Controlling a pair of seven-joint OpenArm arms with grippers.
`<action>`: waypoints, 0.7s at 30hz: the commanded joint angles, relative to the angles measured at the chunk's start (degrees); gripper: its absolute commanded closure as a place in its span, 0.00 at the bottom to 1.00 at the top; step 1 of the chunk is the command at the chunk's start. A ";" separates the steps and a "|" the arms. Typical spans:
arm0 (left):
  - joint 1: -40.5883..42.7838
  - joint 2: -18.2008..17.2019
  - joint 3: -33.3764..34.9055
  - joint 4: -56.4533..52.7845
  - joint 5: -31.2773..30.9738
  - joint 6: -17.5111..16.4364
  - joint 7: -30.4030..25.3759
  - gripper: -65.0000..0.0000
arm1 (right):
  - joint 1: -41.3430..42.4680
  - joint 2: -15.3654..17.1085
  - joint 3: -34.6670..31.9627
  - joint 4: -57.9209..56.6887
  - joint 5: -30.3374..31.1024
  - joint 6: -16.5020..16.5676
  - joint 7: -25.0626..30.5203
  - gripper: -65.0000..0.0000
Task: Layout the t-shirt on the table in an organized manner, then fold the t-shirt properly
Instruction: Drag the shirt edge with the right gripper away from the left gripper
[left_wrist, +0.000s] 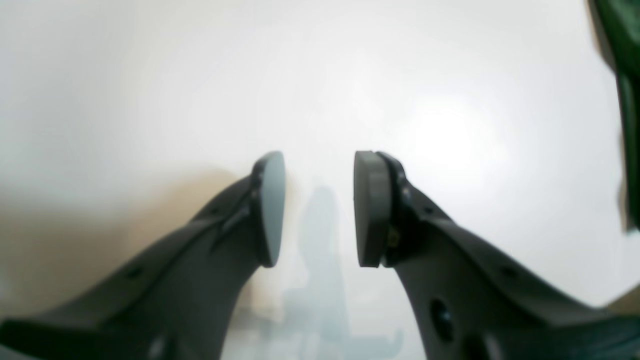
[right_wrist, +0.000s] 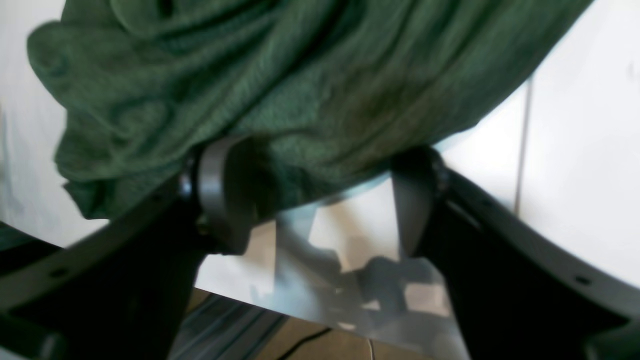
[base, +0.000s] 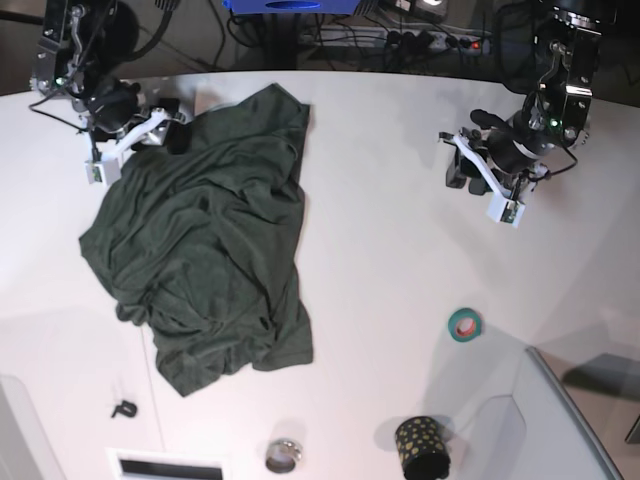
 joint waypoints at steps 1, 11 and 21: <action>-0.16 -0.65 0.07 1.02 -0.60 -0.38 -1.06 0.65 | 0.25 0.61 0.33 0.76 0.95 0.33 1.09 0.48; 2.04 0.49 0.51 1.02 -0.77 -0.47 -1.06 0.65 | -0.80 1.31 0.77 5.95 0.95 0.16 1.09 0.99; 2.83 2.87 6.40 5.33 -0.68 -6.97 0.61 0.65 | 3.33 2.81 18.27 29.24 1.04 0.51 -17.99 0.99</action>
